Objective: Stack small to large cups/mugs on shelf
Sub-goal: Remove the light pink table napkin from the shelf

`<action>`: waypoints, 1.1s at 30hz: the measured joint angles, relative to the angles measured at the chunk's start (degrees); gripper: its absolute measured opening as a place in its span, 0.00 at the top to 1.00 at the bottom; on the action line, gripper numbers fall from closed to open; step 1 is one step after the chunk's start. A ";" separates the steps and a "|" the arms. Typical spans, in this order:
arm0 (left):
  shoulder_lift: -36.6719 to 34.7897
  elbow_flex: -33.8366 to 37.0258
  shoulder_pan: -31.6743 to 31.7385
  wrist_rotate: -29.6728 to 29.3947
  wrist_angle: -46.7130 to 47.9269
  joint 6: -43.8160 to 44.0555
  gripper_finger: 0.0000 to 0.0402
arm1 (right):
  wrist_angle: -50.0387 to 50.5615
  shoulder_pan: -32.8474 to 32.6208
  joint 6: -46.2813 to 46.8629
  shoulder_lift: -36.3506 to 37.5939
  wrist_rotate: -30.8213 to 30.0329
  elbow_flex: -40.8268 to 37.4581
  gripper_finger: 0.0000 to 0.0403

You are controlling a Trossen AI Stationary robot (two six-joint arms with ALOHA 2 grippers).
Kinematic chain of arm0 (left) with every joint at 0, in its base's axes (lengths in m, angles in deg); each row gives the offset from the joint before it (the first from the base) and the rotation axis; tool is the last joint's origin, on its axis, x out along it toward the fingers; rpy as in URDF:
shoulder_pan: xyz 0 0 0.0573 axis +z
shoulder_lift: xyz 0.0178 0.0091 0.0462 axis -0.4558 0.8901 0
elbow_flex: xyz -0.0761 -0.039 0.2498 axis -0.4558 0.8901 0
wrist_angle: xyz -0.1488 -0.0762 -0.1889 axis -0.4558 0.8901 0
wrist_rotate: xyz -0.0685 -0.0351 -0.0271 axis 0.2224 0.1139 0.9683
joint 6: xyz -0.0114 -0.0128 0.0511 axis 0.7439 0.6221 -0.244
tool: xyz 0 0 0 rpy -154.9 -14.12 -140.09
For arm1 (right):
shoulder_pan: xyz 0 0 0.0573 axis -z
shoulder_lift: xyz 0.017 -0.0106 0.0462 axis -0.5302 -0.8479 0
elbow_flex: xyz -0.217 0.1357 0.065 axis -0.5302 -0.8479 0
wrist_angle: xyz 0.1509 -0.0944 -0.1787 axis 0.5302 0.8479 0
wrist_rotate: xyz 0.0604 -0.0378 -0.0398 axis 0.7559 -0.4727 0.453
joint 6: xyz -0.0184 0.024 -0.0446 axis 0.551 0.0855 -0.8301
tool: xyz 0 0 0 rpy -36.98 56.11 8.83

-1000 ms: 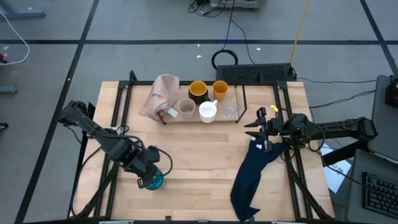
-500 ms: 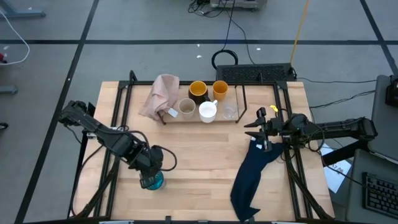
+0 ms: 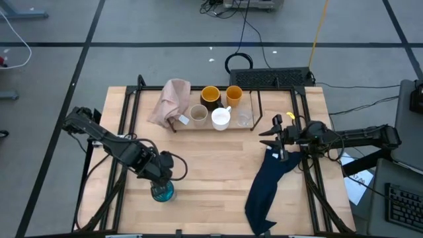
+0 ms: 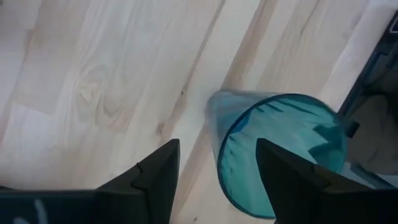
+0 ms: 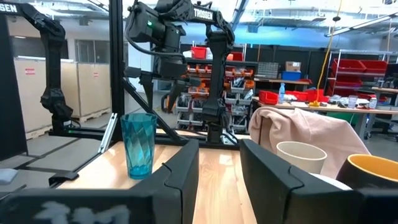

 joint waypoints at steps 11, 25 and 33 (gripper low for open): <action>0.00 8.77 0.00 2.59 -6.17 0.37 0.47 | 0.06 0.02 -0.02 0.00 -0.02 0.00 0.73; 0.02 12.02 1.31 5.66 -9.28 -1.55 0.47 | -0.27 0.02 0.00 0.00 -0.02 0.00 0.73; 0.02 12.02 1.62 5.62 -9.90 -1.90 0.47 | -0.27 0.01 0.00 0.00 -0.01 0.00 0.73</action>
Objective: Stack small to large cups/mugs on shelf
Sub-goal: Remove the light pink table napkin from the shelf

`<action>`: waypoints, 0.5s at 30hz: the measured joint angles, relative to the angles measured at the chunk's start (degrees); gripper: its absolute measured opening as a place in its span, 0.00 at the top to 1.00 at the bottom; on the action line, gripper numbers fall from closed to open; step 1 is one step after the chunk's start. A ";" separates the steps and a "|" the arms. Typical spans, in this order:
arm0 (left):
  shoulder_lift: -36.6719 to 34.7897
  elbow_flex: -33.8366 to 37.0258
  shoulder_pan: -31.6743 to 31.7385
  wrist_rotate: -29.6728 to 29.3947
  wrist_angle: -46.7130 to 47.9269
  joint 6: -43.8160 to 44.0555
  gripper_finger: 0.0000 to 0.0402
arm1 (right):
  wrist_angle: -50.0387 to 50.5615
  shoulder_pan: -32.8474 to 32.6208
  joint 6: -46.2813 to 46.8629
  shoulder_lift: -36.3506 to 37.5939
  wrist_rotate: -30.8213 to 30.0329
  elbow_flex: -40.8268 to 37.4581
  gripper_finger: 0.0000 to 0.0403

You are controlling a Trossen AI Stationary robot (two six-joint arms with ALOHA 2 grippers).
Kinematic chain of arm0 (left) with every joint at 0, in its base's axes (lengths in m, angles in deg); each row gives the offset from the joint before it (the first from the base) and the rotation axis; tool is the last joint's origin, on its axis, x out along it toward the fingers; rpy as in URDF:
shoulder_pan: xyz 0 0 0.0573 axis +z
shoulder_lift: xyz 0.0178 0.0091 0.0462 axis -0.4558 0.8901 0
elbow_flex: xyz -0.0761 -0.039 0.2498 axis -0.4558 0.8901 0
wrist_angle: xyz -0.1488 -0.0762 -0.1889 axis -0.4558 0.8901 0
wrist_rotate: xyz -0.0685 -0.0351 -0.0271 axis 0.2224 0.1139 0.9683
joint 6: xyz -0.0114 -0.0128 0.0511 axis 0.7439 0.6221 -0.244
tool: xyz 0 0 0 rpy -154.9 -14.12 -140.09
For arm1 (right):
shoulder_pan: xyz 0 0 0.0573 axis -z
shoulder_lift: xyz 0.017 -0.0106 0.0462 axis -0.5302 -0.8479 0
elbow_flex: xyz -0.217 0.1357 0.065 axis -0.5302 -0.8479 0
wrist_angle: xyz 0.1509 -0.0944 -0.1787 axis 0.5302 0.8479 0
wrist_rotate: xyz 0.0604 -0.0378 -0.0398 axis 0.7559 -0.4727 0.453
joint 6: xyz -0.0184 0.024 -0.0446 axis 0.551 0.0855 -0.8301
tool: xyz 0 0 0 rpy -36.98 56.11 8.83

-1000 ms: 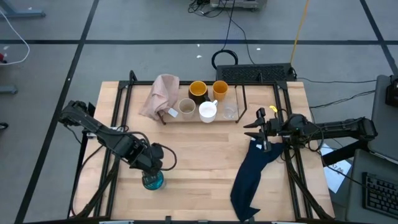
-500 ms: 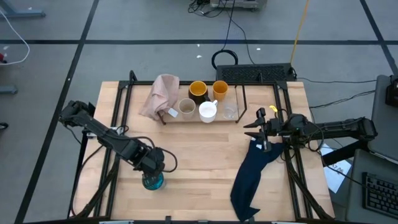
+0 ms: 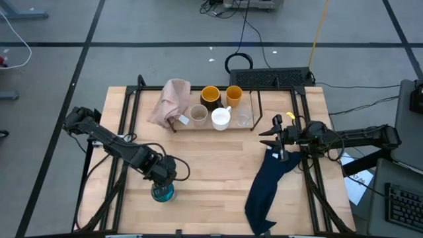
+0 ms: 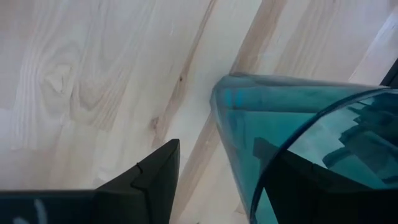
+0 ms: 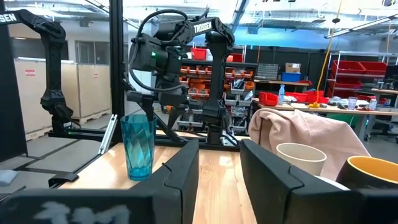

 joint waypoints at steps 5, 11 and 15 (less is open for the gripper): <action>0.00 0.00 0.00 0.49 -0.36 0.44 0.47 | 0.00 0.01 0.00 0.01 -0.01 0.00 0.73; -0.27 0.00 -0.02 2.73 -0.36 1.07 0.47 | 0.00 0.01 0.00 0.01 0.00 0.00 0.73; -1.85 -0.02 0.02 4.19 -0.34 1.40 0.47 | -0.02 0.01 0.00 0.00 -0.01 0.00 0.73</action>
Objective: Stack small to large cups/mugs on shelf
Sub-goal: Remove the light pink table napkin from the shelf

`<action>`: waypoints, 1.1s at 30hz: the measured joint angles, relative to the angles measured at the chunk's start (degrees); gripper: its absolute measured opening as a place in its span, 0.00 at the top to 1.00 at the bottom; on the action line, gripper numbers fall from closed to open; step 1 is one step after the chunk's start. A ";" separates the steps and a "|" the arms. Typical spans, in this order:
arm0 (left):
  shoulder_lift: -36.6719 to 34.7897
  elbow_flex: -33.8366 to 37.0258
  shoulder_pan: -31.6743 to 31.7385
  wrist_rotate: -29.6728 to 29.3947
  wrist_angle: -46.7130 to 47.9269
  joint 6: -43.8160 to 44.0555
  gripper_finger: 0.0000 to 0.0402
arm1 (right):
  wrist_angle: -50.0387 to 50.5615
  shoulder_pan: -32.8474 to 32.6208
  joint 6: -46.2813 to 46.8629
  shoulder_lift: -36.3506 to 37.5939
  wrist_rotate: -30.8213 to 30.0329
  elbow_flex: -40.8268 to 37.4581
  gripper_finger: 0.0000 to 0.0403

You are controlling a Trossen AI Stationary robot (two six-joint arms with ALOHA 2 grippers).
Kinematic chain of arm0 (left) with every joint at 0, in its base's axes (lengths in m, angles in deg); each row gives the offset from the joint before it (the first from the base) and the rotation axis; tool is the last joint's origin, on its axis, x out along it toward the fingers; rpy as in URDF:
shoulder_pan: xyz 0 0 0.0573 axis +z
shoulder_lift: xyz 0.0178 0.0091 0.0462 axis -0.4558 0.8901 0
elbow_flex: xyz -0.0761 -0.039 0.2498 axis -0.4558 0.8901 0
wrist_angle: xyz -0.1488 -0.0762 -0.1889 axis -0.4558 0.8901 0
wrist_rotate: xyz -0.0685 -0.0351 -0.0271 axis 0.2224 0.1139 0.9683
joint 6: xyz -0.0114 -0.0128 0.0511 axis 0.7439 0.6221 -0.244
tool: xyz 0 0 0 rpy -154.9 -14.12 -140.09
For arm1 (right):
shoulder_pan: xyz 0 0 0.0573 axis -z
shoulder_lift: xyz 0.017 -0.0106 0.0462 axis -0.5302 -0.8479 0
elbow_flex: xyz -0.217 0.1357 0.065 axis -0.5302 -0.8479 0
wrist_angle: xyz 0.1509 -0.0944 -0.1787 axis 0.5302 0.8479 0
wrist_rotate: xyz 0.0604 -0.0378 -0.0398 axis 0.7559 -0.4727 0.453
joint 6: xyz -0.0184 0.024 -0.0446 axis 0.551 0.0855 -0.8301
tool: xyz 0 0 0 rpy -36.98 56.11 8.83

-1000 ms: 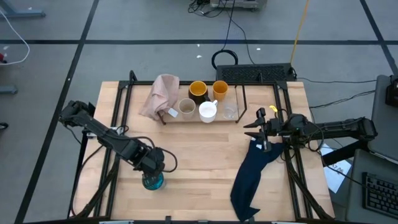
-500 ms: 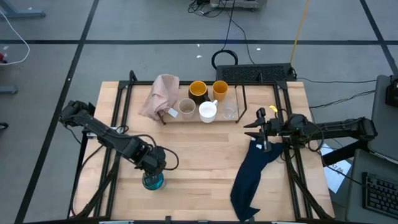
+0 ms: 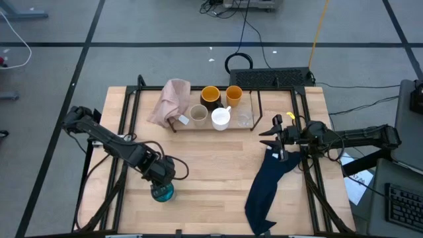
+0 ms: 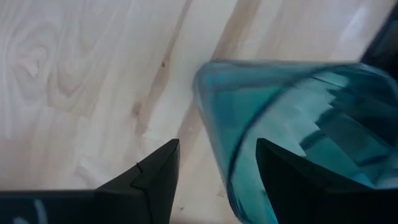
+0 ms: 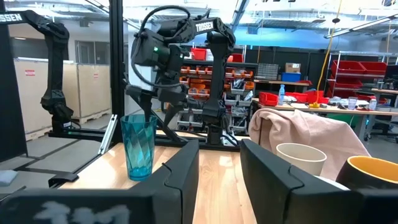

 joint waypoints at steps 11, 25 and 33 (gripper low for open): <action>-12.20 -0.07 1.22 -4.87 0.09 0.56 0.47 | 0.00 0.00 0.42 0.01 0.00 0.00 0.73; -17.05 -0.09 1.69 -42.65 7.57 -3.92 0.47 | 0.24 -0.01 0.42 0.00 0.00 0.00 0.73; -9.87 -0.09 3.64 -55.41 19.10 1.55 0.47 | 0.51 -0.01 0.44 0.02 0.00 0.02 0.73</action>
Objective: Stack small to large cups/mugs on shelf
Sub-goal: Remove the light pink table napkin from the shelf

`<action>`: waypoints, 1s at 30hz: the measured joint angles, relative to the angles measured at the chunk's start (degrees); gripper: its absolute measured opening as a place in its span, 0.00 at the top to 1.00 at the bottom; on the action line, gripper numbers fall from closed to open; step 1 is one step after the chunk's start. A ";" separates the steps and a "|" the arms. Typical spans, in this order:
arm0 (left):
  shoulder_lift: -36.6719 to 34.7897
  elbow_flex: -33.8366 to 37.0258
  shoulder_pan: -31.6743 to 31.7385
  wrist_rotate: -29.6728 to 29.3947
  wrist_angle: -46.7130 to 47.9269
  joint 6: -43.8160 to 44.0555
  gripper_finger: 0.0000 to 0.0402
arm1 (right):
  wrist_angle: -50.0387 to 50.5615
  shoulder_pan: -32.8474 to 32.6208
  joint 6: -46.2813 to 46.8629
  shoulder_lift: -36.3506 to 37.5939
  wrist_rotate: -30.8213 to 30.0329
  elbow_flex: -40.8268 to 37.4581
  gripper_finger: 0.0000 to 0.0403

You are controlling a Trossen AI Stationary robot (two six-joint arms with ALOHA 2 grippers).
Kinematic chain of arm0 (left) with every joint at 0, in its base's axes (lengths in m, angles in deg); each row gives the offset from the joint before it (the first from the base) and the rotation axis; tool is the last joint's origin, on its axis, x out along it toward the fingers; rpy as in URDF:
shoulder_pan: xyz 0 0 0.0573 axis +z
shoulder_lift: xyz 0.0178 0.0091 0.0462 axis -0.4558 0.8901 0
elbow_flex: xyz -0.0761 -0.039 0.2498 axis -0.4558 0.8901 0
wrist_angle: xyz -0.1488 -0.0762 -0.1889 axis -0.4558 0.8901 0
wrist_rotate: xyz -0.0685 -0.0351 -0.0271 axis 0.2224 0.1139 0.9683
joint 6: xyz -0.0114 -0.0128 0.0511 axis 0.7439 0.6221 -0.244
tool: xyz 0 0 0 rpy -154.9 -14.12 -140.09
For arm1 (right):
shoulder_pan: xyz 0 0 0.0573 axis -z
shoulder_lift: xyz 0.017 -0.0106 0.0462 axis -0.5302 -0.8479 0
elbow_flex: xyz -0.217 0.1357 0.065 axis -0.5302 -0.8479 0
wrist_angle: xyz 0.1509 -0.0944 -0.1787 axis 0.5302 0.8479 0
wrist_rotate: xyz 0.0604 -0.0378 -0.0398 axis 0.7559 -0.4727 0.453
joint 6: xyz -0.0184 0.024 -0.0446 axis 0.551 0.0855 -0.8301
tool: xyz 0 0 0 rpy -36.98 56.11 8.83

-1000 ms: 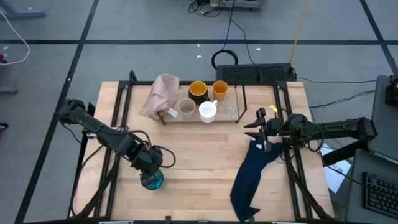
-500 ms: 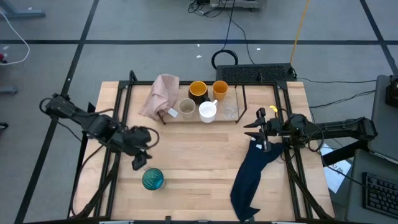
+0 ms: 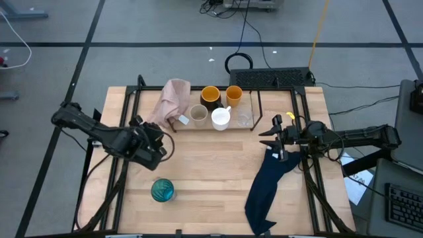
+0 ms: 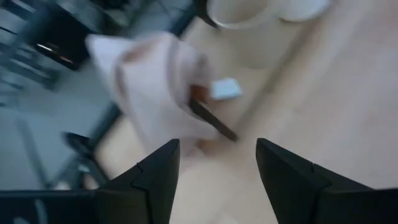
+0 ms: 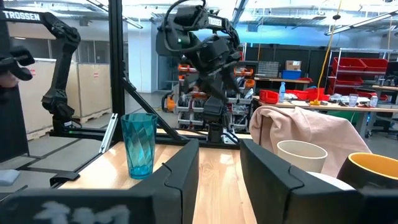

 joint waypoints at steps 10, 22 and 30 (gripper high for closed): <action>2.37 0.72 2.97 -5.25 1.61 -1.04 0.47 | 2.01 0.01 0.00 0.00 0.00 0.00 0.73; 2.20 9.97 1.37 -10.36 -4.87 -0.77 0.47 | 2.53 0.00 -3.47 -0.01 -0.02 0.00 0.73; 0.72 13.18 3.60 -11.72 -5.53 0.72 0.47 | 2.75 0.00 -3.68 0.00 -0.01 0.00 0.73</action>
